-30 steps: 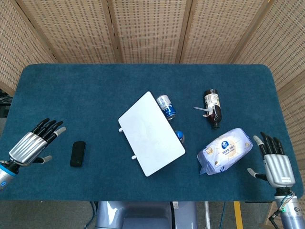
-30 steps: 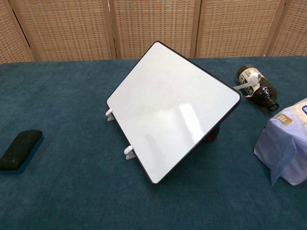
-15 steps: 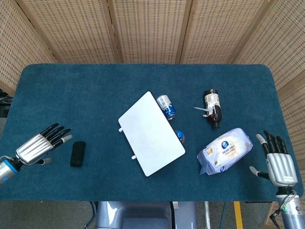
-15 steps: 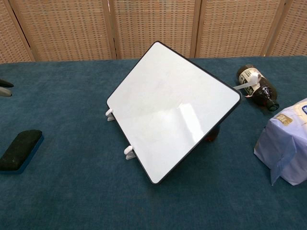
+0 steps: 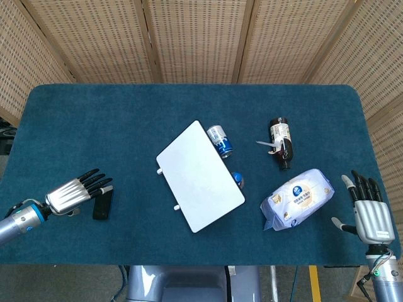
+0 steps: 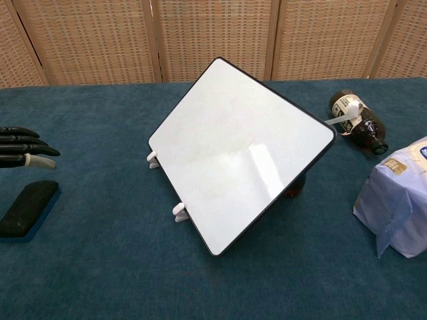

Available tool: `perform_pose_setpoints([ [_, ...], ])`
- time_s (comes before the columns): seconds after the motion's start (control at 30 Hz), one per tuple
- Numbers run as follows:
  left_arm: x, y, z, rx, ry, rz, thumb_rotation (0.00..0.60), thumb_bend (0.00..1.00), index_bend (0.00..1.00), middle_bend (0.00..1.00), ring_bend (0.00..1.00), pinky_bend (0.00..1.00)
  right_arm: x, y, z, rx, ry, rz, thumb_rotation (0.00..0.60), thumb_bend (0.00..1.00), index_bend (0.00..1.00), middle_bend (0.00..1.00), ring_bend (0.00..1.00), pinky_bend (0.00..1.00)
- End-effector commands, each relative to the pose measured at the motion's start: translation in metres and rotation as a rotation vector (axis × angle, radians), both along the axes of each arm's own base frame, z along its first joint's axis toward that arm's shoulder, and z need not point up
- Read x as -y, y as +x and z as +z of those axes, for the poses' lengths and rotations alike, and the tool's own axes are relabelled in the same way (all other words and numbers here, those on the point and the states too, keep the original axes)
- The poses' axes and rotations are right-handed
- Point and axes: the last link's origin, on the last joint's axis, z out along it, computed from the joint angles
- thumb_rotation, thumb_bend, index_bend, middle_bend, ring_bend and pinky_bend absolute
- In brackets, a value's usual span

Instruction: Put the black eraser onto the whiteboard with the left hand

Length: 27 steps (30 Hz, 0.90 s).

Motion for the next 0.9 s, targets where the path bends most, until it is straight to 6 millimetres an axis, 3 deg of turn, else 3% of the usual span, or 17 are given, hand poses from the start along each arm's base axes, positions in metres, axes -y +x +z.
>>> perform_pose_setpoints([
  [0.03,-0.004,0.003,-0.008,-0.006,-0.015,0.0,0.6,0.08,0.0,0.0,0.0,0.0,0.0,-0.001,0.001,0.002,-0.003,0.001,0.6,0.0,0.07,0.0,0.0,0.0],
  [0.9,-0.01,0.012,-0.027,-0.038,-0.059,0.036,0.6,0.1,0.0,0.0,0.0,0.0,0.0,-0.002,0.006,0.023,-0.032,0.012,0.6,0.0,0.07,0.0,0.0,0.0],
])
